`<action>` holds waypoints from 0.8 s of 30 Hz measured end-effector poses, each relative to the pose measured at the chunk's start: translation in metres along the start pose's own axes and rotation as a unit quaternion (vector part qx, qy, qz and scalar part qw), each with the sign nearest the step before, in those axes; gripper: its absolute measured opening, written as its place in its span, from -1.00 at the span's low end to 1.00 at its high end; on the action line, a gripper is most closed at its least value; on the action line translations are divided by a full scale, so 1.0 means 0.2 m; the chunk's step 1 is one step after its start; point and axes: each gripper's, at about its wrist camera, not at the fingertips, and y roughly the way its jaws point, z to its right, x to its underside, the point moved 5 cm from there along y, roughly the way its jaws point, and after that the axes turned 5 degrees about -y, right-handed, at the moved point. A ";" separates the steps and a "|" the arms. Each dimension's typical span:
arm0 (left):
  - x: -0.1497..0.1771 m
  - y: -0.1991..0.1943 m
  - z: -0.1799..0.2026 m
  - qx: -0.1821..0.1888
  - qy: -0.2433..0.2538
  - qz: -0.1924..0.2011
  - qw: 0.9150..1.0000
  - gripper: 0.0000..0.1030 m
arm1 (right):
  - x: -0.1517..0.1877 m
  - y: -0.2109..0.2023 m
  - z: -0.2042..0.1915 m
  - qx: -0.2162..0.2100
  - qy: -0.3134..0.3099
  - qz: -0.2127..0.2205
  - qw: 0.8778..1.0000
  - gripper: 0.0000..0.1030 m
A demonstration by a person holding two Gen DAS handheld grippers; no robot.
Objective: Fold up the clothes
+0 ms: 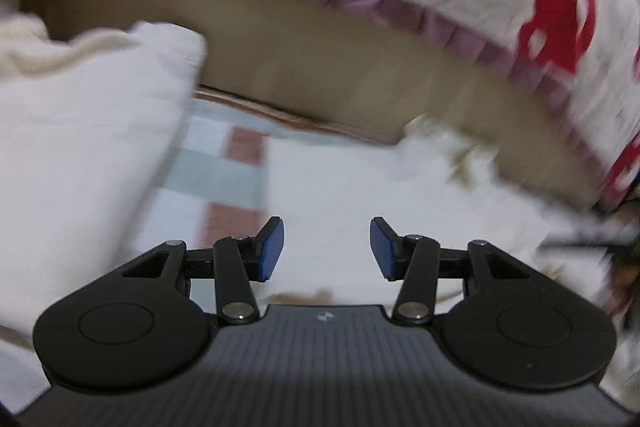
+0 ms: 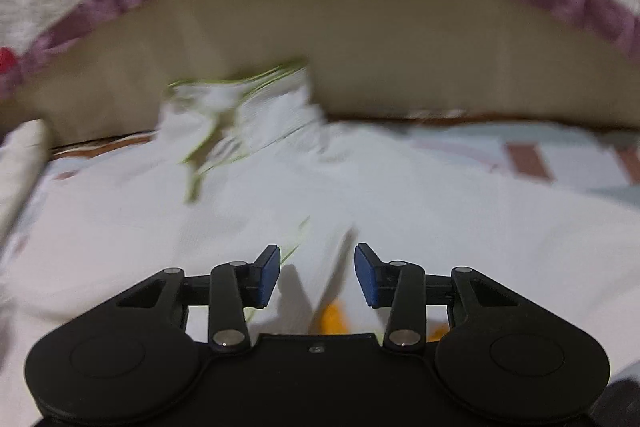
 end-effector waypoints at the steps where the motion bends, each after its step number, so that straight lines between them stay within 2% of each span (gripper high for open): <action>1: 0.04 0.05 0.02 0.000 -0.003 -0.002 1.000 -0.09 | 0.03 0.00 -0.01 -0.020 0.006 -0.010 1.000 0.02; 3: 0.12 0.16 0.08 -0.013 0.026 -0.012 0.999 -0.09 | 0.08 0.02 -0.02 -0.045 0.020 -0.030 0.998 0.12; 6: 0.22 0.30 0.14 -0.035 0.069 -0.037 0.996 -0.09 | 0.13 0.08 -0.05 -0.048 0.021 -0.049 0.997 0.13; 7: 0.25 0.34 0.15 -0.047 0.078 -0.048 0.995 -0.09 | 0.13 0.08 -0.07 -0.044 0.002 -0.044 0.998 -0.11; 8: 0.28 0.36 0.16 -0.058 0.088 -0.058 0.993 -0.09 | 0.13 0.06 -0.08 -0.046 -0.019 -0.039 0.998 -0.54; 9: 0.31 0.38 0.16 -0.069 0.099 -0.065 0.991 -0.09 | 0.12 0.04 -0.10 -0.049 -0.039 -0.035 0.997 -0.78; 12: 0.34 0.39 0.15 -0.093 0.117 -0.073 0.986 -0.09 | 0.07 -0.05 -0.07 -0.029 -0.041 -0.039 0.998 -0.80; 14: 0.34 0.39 0.14 -0.099 0.116 -0.076 0.985 -0.09 | 0.04 -0.08 -0.05 -0.034 -0.038 -0.052 0.997 -0.79; 18: 0.34 0.40 0.14 -0.128 0.138 -0.086 0.978 -0.08 | 0.12 -0.01 -0.03 -0.022 -0.070 -0.097 0.993 -0.70; 22: 0.36 0.36 0.18 -0.147 0.166 -0.088 0.971 -0.07 | 0.17 -0.11 0.07 -0.012 -0.043 -0.072 0.996 -0.68; 23: 0.36 0.33 0.21 -0.138 0.170 -0.084 0.972 -0.07 | 0.19 -0.16 0.12 -0.011 -0.034 -0.061 0.997 -0.54; 24: 0.37 0.31 0.25 -0.126 0.174 -0.079 0.973 -0.07 | 0.19 -0.22 0.19 -0.012 -0.023 -0.044 0.999 -0.48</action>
